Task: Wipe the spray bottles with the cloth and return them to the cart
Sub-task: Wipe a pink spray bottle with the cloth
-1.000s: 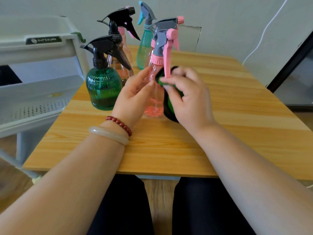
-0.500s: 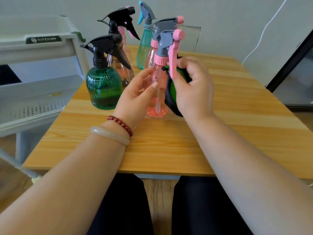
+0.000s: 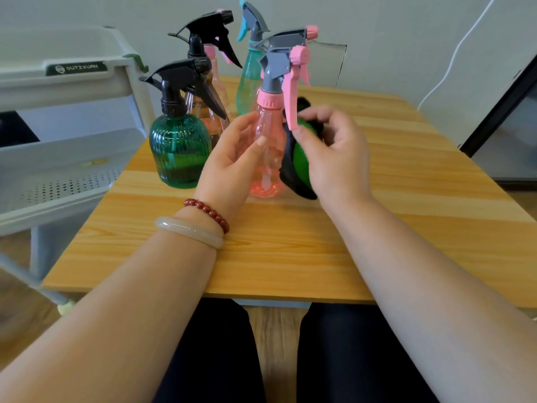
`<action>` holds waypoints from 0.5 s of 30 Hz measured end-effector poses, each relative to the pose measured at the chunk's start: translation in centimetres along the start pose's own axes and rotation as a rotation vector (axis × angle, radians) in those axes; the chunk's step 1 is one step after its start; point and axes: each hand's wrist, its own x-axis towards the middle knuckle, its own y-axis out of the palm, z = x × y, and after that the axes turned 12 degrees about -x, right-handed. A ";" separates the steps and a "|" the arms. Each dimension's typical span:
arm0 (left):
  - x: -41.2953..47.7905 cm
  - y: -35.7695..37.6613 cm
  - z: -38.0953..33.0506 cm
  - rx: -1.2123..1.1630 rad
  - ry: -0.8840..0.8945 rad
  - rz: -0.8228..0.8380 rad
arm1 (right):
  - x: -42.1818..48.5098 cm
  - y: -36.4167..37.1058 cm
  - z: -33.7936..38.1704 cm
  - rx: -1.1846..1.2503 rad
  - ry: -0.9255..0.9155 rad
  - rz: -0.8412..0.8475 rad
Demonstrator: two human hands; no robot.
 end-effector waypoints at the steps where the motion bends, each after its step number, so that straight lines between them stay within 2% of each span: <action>1: 0.0 0.1 0.0 -0.014 -0.018 0.016 | 0.3 0.2 0.3 0.036 0.010 -0.009; 3: 0.1 0.1 0.1 -0.029 -0.048 0.053 | 0.0 0.7 0.7 -0.005 -0.056 0.014; 6: 0.2 0.0 0.1 0.071 -0.023 0.054 | -1.3 0.7 -0.7 -0.084 -0.143 0.087; 10: 0.5 0.1 0.0 0.213 0.048 0.002 | -1.7 0.2 -2.0 -0.145 0.011 0.265; 12: 0.6 0.1 0.1 0.184 0.050 -0.035 | -1.3 0.2 -1.3 -0.104 0.042 0.219; 15: 0.1 0.2 -0.4 0.092 0.011 -0.069 | -0.7 0.4 0.4 0.017 -0.040 0.091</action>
